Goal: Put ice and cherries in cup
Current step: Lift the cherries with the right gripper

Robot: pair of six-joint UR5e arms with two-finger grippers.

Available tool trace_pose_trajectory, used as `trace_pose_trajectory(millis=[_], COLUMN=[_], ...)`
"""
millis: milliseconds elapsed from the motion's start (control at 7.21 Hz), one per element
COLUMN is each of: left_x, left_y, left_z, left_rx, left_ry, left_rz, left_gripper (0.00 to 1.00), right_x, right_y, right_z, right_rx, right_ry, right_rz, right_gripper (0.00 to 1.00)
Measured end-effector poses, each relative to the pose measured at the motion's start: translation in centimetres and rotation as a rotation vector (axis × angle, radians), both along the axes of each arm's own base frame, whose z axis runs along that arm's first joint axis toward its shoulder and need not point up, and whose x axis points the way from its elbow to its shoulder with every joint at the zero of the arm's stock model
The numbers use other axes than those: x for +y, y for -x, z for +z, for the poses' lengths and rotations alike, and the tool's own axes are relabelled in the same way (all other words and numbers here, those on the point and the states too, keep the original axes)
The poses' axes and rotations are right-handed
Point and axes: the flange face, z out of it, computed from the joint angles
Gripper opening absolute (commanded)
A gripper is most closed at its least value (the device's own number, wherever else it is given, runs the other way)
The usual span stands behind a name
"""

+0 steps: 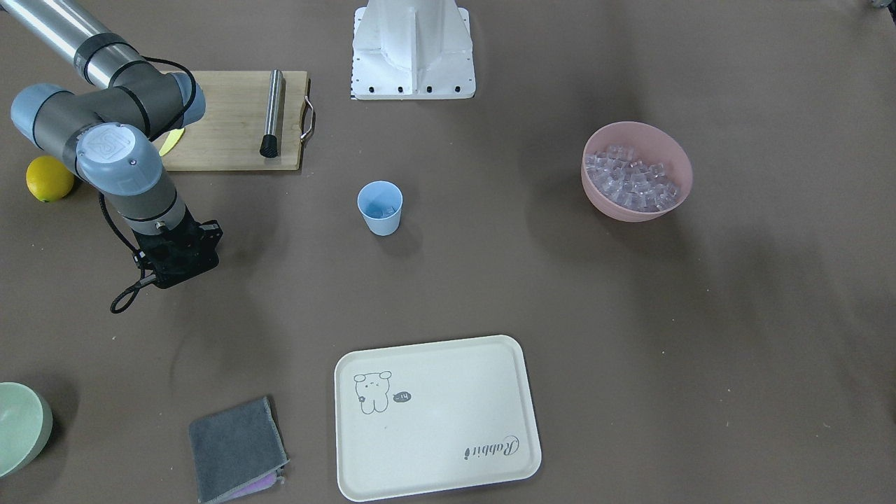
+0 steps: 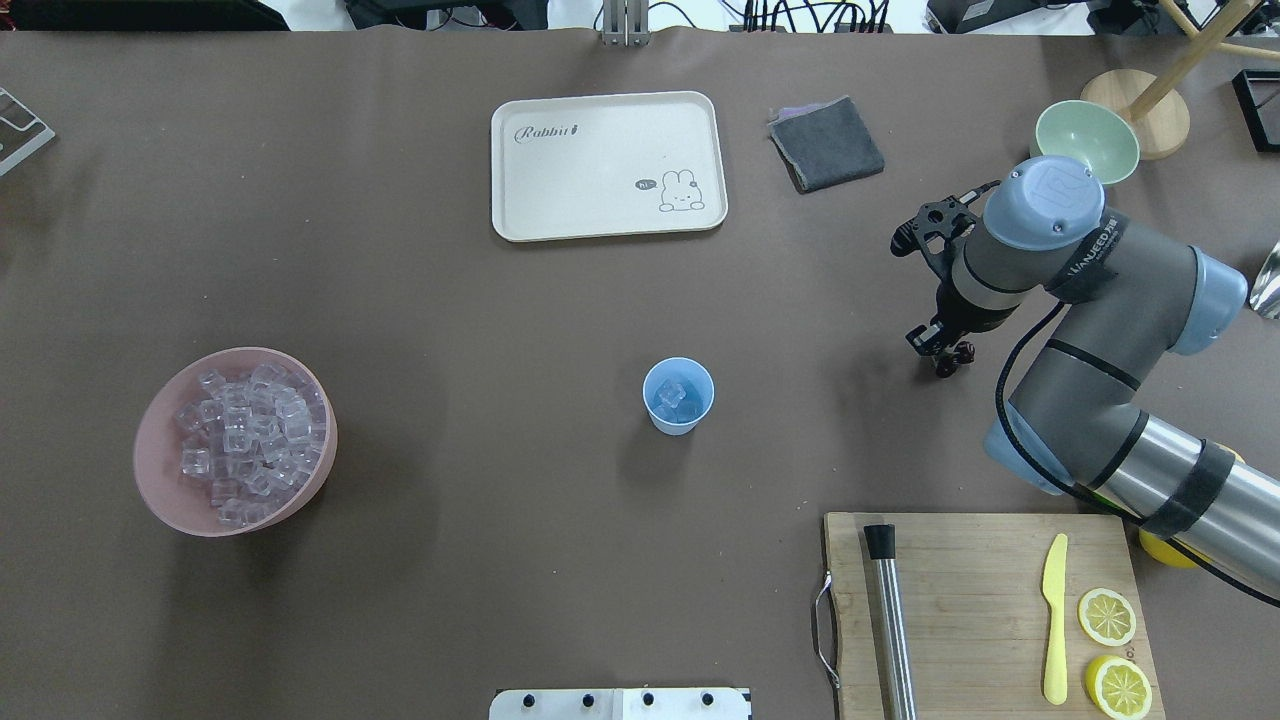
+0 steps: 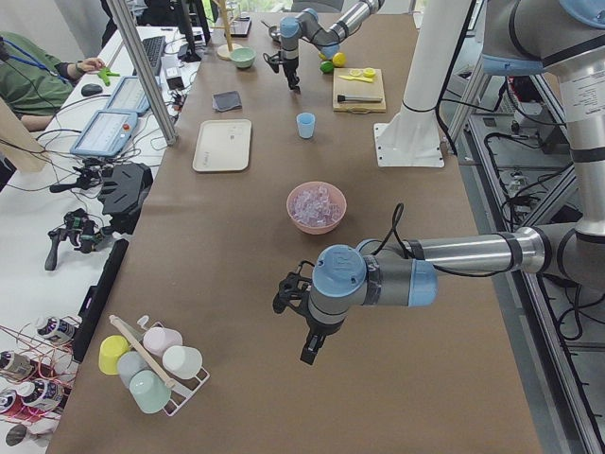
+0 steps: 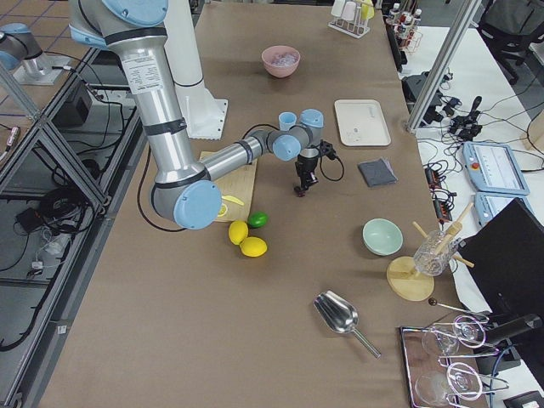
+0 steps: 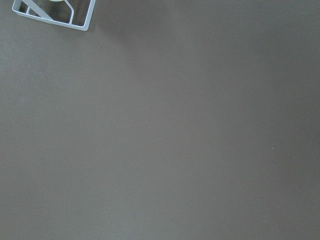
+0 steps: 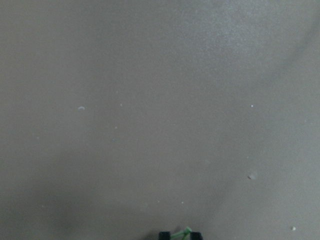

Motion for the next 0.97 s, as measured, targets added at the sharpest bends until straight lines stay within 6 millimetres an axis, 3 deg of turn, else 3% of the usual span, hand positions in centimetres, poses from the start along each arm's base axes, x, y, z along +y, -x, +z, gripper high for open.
trace_pose_trajectory(millis=[278, 694, 972], left_x=[0.00, 0.00, 0.00], left_y=[0.00, 0.00, -0.01], left_z=[0.00, -0.01, -0.01], left_rx=[0.000, 0.000, 0.001], left_ry=[0.000, 0.000, 0.000], left_rz=[0.000, 0.000, 0.000], left_gripper=[0.99, 0.99, 0.99], right_x=[0.02, 0.02, 0.06], right_y=[0.06, 0.11, 0.07], right_z=[0.10, 0.24, -0.03], right_rx=[0.001, 0.003, -0.002], right_ry=[0.002, 0.003, -0.002], right_rz=[-0.001, -0.002, -0.004], right_gripper=[0.23, 0.00, 0.00])
